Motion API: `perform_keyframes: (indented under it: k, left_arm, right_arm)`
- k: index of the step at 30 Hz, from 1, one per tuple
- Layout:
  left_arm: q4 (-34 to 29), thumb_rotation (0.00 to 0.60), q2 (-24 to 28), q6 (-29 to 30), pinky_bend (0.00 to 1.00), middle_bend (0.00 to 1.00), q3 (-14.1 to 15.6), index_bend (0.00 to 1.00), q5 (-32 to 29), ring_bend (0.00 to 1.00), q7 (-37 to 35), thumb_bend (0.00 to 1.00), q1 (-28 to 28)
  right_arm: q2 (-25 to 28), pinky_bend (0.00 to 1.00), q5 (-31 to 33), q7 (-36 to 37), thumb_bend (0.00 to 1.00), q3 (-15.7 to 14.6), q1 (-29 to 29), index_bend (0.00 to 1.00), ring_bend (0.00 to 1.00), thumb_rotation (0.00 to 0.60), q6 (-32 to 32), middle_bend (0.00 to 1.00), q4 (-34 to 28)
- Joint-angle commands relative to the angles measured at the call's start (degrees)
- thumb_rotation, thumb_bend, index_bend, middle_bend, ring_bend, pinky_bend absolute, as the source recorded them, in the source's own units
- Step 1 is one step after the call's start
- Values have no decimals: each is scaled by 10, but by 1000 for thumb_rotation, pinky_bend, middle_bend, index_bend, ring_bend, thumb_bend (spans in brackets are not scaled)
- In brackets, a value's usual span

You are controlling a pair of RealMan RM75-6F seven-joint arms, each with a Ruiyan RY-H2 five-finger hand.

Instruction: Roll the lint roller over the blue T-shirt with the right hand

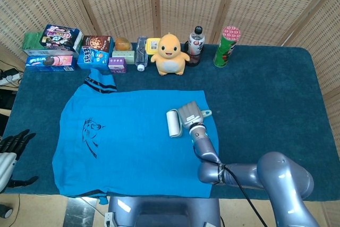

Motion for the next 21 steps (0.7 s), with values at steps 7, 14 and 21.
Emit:
perform_keyframes:
  k: [7,14,21]
  left_arm:
    - [-7,600,-7,-4,0,0,3,0,0,0,23,113,-1]
    - [-12,600,-12,-4,0,0,4,0,-3,0,38,113,0]
    - [-13,600,-14,-3,0,0,4,0,-3,0,42,114,0]
  right_arm:
    - [35,1000,-141,87,1000,-65,-87,550,900,600,-10,742,32]
    - [65,1000,-226,146,1000,-82,-136,550,899,600,-21,741,67]
    - [74,1000,-280,174,1000,-86,-160,550,899,600,-23,741,91]
